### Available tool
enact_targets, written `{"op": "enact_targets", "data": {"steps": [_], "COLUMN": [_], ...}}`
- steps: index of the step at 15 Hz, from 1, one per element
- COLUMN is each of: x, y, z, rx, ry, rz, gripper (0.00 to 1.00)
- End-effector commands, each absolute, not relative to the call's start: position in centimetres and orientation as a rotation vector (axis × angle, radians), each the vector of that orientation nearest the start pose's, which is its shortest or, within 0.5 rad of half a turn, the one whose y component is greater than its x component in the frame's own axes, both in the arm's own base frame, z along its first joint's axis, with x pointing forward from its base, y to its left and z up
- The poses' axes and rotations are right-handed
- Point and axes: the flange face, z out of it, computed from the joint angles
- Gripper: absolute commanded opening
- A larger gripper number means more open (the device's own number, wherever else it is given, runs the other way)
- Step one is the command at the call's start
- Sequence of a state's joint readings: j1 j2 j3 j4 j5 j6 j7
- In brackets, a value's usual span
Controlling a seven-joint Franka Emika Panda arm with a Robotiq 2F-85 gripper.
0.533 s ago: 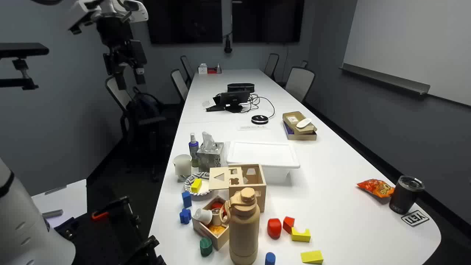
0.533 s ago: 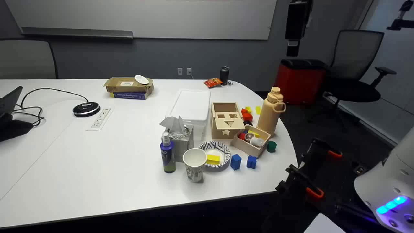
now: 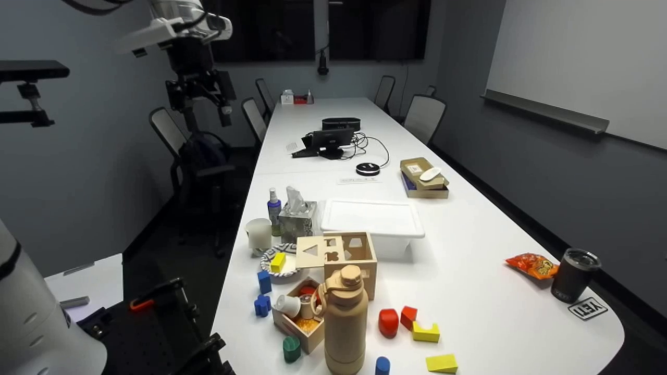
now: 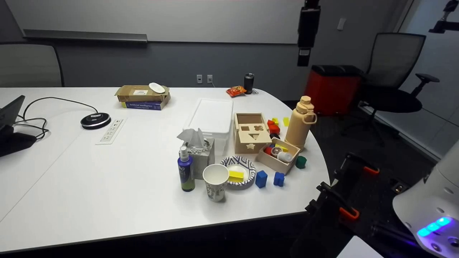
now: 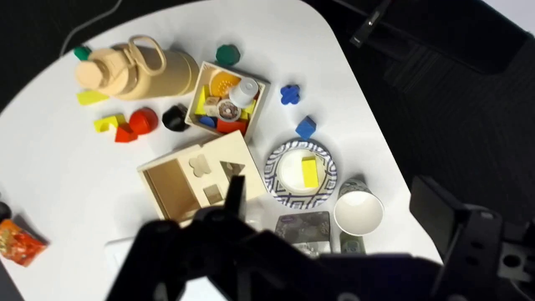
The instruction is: Remove one tissue square from the box and use it wipe the black and white bowl.
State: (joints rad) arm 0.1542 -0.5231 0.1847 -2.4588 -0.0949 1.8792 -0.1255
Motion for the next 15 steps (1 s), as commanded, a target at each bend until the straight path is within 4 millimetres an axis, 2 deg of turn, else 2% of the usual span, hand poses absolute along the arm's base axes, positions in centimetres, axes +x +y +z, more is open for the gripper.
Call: {"op": "enact_targets", "data": {"steps": [1, 5, 8, 12, 15], "x": [43.6, 50.3, 54.8, 60.5, 64.2], "y": [12.0, 12.3, 13.4, 14.6, 15.6], "z": [44.0, 38.8, 34.0, 27.7, 23.9], "rx": [-3.071, -2.875, -2.738, -2.646, -2.596], "ry": [-0.972, -1.223, -1.356, -1.424, -1.405], "rz": [0.123, 0.162, 0.224, 0.290, 0.263], "gripper": [1.00, 1.00, 1.00, 1.00, 1.00]}}
